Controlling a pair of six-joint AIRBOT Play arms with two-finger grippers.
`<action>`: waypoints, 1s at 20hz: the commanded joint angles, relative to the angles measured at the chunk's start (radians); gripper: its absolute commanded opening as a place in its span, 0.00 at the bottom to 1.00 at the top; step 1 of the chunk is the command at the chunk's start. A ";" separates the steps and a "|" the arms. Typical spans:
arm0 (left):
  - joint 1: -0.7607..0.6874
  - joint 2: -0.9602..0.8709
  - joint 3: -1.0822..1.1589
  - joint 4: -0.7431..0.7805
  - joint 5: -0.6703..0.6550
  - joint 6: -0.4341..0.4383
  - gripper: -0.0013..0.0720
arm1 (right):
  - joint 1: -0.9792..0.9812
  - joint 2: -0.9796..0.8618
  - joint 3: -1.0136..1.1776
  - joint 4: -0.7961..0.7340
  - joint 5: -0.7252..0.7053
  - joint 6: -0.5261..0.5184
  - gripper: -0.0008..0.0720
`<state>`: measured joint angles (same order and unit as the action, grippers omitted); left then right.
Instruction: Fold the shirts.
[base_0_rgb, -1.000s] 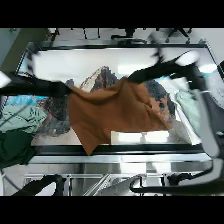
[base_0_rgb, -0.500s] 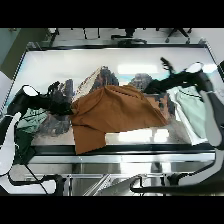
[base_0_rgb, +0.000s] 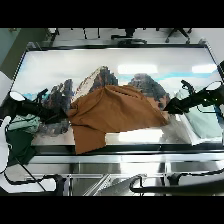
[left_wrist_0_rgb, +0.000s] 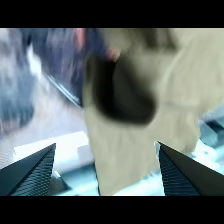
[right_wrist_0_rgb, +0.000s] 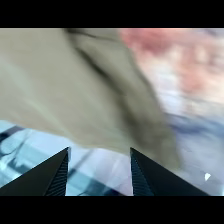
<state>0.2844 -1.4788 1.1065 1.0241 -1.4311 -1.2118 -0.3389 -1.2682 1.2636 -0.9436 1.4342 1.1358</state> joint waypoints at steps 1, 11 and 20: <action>0.029 0.068 -0.174 -0.006 0.045 -0.016 0.96 | -0.045 0.004 -0.038 -0.059 -0.066 -0.021 0.62; -0.173 0.089 -0.396 -0.135 0.410 0.010 0.96 | -0.038 -0.135 -0.039 -0.051 -0.060 -0.082 0.62; -0.196 0.099 -0.317 -0.135 0.390 0.000 0.03 | 0.066 -0.153 -0.039 0.028 0.016 -0.149 0.09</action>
<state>0.0914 -1.3895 0.7437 0.9085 -0.9932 -1.2121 -0.2966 -1.4216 1.2228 -0.9768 1.4006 1.0195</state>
